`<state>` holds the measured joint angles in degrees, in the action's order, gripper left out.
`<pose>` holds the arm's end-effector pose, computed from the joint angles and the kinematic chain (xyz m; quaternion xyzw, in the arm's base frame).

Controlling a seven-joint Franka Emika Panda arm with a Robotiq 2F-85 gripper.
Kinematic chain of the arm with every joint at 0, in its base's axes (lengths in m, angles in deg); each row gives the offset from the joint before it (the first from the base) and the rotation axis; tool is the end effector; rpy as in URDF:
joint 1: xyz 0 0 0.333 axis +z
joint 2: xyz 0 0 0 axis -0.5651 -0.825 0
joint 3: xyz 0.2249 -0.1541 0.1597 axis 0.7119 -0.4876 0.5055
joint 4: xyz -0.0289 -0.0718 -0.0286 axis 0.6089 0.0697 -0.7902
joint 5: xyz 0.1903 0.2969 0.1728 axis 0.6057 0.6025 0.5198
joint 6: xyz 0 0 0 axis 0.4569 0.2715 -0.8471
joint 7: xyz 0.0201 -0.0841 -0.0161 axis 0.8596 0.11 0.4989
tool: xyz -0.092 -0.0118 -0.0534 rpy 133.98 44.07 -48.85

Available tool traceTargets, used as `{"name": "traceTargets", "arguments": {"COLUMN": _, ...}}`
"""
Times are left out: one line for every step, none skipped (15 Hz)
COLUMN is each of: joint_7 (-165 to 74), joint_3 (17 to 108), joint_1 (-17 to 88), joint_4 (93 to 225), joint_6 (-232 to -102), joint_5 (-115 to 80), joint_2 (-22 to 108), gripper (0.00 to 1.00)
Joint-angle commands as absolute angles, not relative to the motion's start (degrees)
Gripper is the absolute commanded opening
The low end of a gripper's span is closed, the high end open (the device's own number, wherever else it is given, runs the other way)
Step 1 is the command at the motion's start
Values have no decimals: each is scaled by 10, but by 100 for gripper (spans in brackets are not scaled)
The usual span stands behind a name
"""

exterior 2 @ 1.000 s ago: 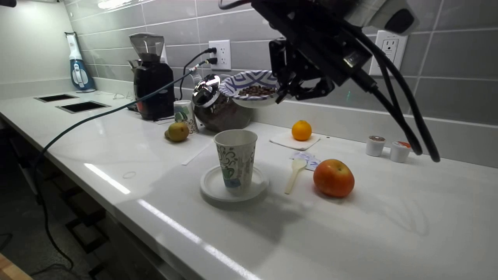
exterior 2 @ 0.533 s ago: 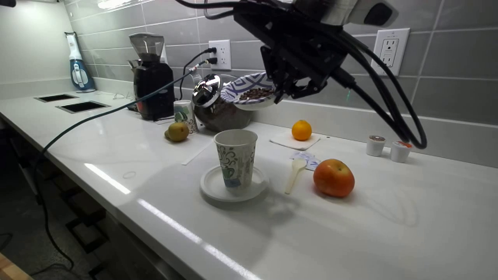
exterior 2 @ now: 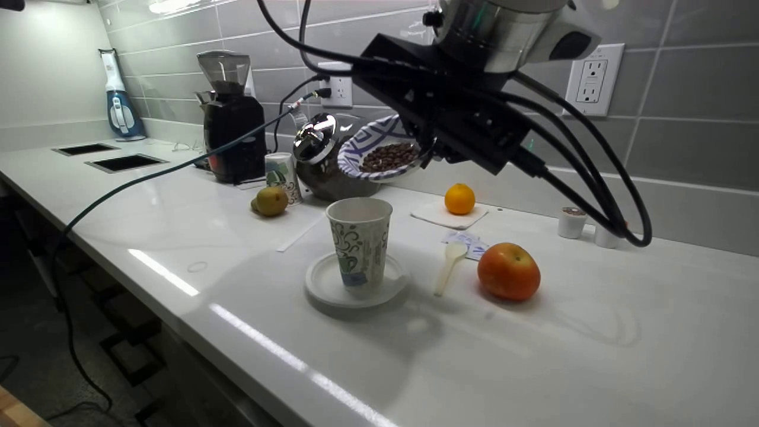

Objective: Pour the contents in the bowl into the coffee cup.

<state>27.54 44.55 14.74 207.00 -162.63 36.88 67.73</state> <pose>0.3629 -0.2940 0.3519 -0.9340 0.0702 -0.2696 0.2235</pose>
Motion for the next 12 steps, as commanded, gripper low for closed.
{"name": "traceTargets", "arguments": {"joint_7": 367, "joint_3": 434, "joint_1": 152, "joint_4": 2089, "joint_6": -1626, "joint_5": 420, "joint_2": 694, "gripper": 3}}
{"name": "traceTargets", "arguments": {"joint_7": 389, "joint_3": 433, "joint_1": 151, "joint_4": 2089, "joint_6": -1627, "joint_5": 431, "joint_2": 696, "gripper": 3}}
{"name": "traceTargets", "arguments": {"joint_7": 405, "joint_3": 431, "joint_1": 150, "joint_4": 2087, "joint_6": -1625, "joint_5": 439, "joint_2": 696, "gripper": 2}}
{"name": "traceTargets", "arguments": {"joint_7": 414, "joint_3": 428, "joint_1": 147, "joint_4": 2082, "joint_6": -1614, "joint_5": 448, "joint_2": 695, "gripper": 1}}
{"name": "traceTargets", "arguments": {"joint_7": 377, "joint_3": 437, "joint_1": 146, "joint_4": 2075, "joint_6": -1624, "joint_5": 417, "joint_2": 678, "gripper": 4}}
{"name": "traceTargets", "arguments": {"joint_7": 387, "joint_3": 435, "joint_1": 145, "joint_4": 2075, "joint_6": -1623, "joint_5": 424, "joint_2": 678, "gripper": 4}}
{"name": "traceTargets", "arguments": {"joint_7": 393, "joint_3": 434, "joint_1": 145, "joint_4": 2075, "joint_6": -1622, "joint_5": 427, "joint_2": 679, "gripper": 4}}
{"name": "traceTargets", "arguments": {"joint_7": 395, "joint_3": 433, "joint_1": 145, "joint_4": 2075, "joint_6": -1622, "joint_5": 429, "joint_2": 679, "gripper": 4}}
{"name": "traceTargets", "arguments": {"joint_7": 396, "joint_3": 433, "joint_1": 145, "joint_4": 2075, "joint_6": -1621, "joint_5": 429, "joint_2": 680, "gripper": 4}}
{"name": "traceTargets", "arguments": {"joint_7": 397, "joint_3": 433, "joint_1": 145, "joint_4": 2075, "joint_6": -1621, "joint_5": 429, "joint_2": 680, "gripper": 4}}
{"name": "traceTargets", "arguments": {"joint_7": 403, "joint_3": 438, "joint_1": 148, "joint_4": 2076, "joint_6": -1639, "joint_5": 432, "joint_2": 680, "gripper": 1}}
{"name": "traceTargets", "arguments": {"joint_7": 411, "joint_3": 438, "joint_1": 149, "joint_4": 2078, "joint_6": -1640, "joint_5": 436, "joint_2": 682, "gripper": 2}}
